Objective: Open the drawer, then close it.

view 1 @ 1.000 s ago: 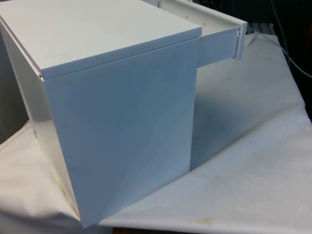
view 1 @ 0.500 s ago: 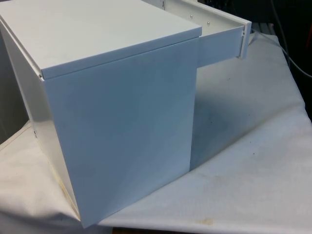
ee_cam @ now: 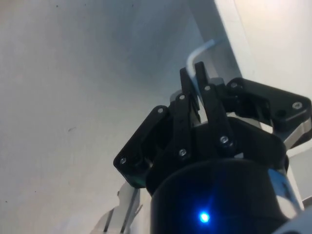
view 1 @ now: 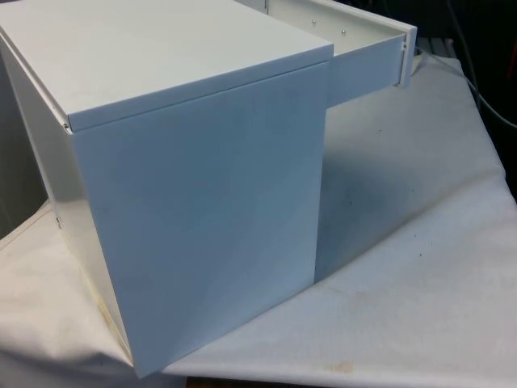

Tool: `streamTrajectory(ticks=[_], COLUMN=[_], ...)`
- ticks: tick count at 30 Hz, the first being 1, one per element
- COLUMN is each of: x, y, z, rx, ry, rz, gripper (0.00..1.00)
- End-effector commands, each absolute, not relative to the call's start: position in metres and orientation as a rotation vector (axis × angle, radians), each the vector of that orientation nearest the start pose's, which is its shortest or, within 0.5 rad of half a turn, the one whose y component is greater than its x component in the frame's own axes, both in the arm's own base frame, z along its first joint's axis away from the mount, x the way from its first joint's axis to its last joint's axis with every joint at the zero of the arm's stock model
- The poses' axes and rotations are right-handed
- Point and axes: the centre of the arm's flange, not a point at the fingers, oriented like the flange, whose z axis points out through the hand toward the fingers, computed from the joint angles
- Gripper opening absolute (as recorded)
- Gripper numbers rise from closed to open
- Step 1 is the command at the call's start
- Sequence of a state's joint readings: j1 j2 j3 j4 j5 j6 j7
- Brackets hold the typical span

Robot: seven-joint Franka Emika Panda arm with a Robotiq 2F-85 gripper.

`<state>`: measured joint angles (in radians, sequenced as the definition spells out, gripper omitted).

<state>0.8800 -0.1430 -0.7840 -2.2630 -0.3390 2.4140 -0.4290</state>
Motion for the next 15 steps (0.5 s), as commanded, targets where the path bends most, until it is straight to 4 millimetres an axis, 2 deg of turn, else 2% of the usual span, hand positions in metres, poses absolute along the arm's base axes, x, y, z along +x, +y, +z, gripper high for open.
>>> streamTrajectory(ticks=[1, 3, 15], x=[0.524, 0.518, 0.511], y=[0.042, 0.041, 0.048], z=[0.428, 0.427, 0.425], rx=[-3.091, -3.118, -3.160], ry=[-1.205, -1.223, -1.280], rz=[-0.385, -0.390, -0.393], gripper=[0.01, 0.01, 0.01])
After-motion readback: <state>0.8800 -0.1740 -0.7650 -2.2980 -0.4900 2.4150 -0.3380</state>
